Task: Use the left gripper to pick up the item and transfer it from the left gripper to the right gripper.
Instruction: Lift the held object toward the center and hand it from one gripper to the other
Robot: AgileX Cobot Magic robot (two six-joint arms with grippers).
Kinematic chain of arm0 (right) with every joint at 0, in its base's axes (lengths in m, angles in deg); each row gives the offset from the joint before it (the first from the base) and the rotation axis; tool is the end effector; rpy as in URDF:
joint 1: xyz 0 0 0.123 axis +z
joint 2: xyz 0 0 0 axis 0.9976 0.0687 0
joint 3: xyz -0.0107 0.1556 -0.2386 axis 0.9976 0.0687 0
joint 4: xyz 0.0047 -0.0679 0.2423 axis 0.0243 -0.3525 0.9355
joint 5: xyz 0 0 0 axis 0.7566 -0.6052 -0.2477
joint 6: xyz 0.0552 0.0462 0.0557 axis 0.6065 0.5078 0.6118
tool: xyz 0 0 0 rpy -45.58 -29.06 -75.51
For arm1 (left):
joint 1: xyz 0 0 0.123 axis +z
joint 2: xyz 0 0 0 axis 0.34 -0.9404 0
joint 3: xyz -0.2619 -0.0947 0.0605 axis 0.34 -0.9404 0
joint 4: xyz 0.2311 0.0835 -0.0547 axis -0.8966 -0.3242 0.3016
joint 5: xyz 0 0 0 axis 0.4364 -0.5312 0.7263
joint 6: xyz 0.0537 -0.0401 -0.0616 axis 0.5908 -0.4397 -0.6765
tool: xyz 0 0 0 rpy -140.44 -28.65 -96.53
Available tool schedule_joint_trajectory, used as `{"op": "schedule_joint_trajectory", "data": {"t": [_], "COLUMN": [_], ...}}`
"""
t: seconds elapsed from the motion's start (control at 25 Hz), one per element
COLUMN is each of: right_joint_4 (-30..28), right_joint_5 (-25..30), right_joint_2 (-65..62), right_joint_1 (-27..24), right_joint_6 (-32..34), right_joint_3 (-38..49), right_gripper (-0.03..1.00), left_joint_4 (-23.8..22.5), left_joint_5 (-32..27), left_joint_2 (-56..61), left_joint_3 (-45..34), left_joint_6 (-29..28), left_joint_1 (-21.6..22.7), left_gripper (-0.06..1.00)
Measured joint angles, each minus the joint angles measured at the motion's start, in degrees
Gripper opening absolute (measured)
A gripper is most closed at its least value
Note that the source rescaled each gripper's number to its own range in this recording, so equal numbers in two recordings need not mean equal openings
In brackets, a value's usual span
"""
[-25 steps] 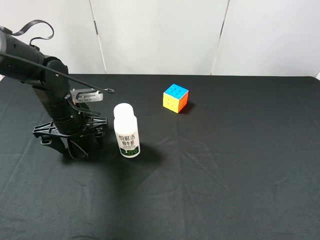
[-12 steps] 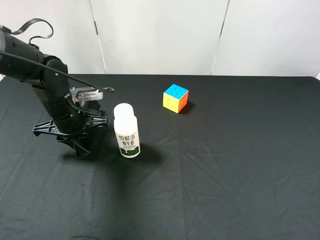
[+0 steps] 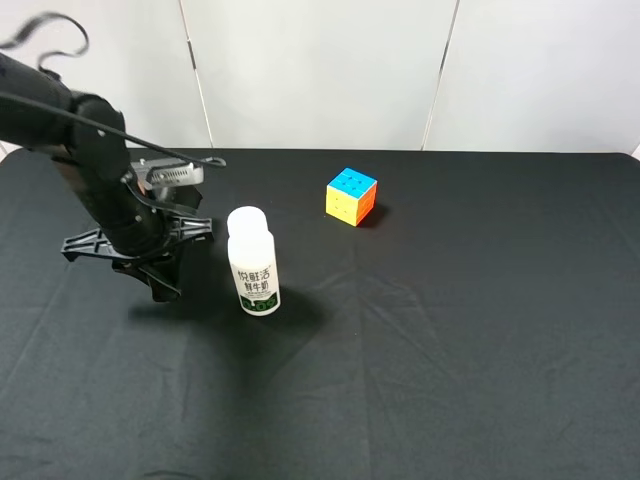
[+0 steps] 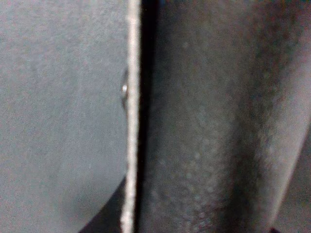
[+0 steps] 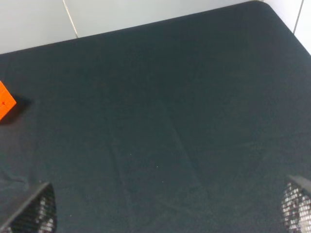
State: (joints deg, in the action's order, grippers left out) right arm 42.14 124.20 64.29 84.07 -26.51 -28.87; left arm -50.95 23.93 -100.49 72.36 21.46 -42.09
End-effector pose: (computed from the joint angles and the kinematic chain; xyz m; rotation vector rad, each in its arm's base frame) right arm -0.0040 -0.0030 0.2805 0.1636 1.9892 0.0113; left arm 0.3001 -0.1215 0.1336 -0.1371 2.9007 -0.1400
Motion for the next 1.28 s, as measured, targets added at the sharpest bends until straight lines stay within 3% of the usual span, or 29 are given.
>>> {"op": "schedule_joint_trajectory", "data": {"t": [0.4,0.84,1.16,1.28], "right_joint_4": [0.0,0.0,0.0,0.0], "right_joint_5": [0.0,0.0,0.1,0.1], "right_joint_2": [0.0,0.0,0.0,0.0], "right_joint_1": [0.0,0.0,0.0,0.0], "right_joint_6": [0.0,0.0,0.0,0.0], "right_joint_3": [0.0,0.0,0.0,0.0], "right_gripper": [1.0,1.0,1.0,1.0], "left_joint_4": [-0.2,-0.2,1.3,2.6], "left_joint_5": [-8.4,-20.5,-36.6,-36.8], "left_joint_2": [11.6,27.3,29.4,28.2], "left_joint_3": [0.0,0.9,13.9,19.0], "left_joint_6": [0.3,6.3,15.4,18.2], "left_joint_1": [0.0,0.0,0.0,0.0], "left_gripper": [0.02,0.02,0.02,0.02]}}
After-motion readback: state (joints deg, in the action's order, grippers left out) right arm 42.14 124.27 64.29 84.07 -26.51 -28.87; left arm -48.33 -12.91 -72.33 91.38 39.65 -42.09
